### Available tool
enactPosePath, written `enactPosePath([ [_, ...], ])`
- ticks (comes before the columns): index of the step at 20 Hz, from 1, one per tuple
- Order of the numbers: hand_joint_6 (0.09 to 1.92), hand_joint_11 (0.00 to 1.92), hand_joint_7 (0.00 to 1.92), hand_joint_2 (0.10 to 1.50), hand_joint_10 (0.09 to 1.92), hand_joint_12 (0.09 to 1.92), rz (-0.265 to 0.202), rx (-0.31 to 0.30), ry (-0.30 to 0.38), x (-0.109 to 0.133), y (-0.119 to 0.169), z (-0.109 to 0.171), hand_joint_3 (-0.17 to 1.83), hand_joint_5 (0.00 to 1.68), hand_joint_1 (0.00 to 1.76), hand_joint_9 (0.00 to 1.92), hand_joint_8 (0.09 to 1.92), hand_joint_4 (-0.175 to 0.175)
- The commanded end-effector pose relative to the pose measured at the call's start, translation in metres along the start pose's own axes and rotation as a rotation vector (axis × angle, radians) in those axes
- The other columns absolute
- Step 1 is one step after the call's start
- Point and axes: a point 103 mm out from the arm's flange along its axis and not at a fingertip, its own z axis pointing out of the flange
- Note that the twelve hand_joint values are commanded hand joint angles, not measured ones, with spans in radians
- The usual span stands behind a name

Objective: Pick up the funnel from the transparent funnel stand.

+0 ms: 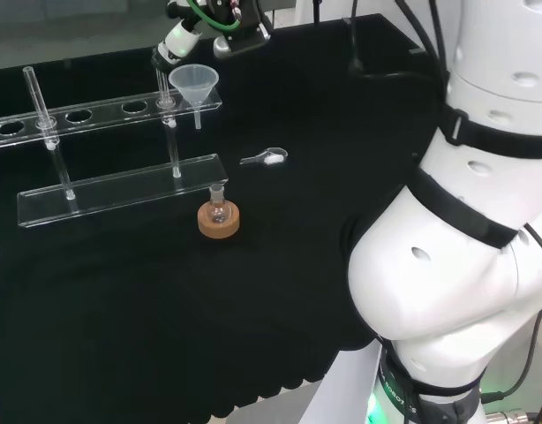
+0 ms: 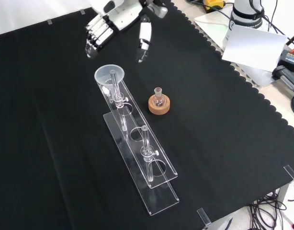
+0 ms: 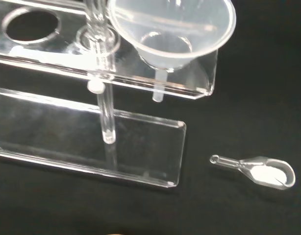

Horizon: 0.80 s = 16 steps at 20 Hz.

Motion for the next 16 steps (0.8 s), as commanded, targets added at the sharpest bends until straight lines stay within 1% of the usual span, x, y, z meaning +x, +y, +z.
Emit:
enactPosePath([
  [1, 0.09, 0.05, 0.0, 0.77, 0.84, 1.59, 0.05, 0.125, -0.018, -0.011, 0.028, 0.018, 0.19, 0.07, 0.5, 0.01, 0.32, 0.029],
  [3, 0.09, 0.05, 0.0, 0.76, 0.75, 1.6, 0.05, 0.152, -0.011, -0.013, 0.031, 0.021, 0.19, 0.06, 0.51, 0.0, 0.19, 0.032],
  [4, 0.09, 0.05, 0.0, 0.76, 0.67, 1.6, 0.05, 0.162, -0.012, -0.013, 0.033, 0.023, 0.19, 0.05, 0.51, 0.0, 0.11, 0.035],
  [6, 0.09, 0.05, 0.0, 0.75, 0.55, 1.61, 0.049, 0.175, -0.02, -0.013, 0.034, 0.026, 0.2, 0.03, 0.52, 0.0, 0.09, 0.042],
  [7, 0.09, 0.05, 0.0, 0.74, 0.51, 1.61, 0.048, 0.179, -0.028, -0.013, 0.035, 0.027, 0.2, 0.02, 0.52, 0.0, 0.09, 0.045],
  [10, 0.09, 0.05, 0.0, 0.73, 0.48, 1.61, 0.042, 0.186, -0.046, -0.013, 0.036, 0.029, 0.19, 0.02, 0.53, 0.0, 0.09, 0.051],
  [14, 0.09, 0.04, 0.0, 0.71, 0.48, 1.62, 0.036, 0.208, -0.075, -0.012, 0.038, 0.031, 0.19, 0.02, 0.58, 0.0, 0.09, 0.055],
  [16, 0.09, 0.04, 0.0, 0.7, 0.49, 1.62, 0.032, 0.206, -0.085, -0.012, 0.039, 0.032, 0.18, 0.02, 0.59, 0.0, 0.09, 0.056],
])
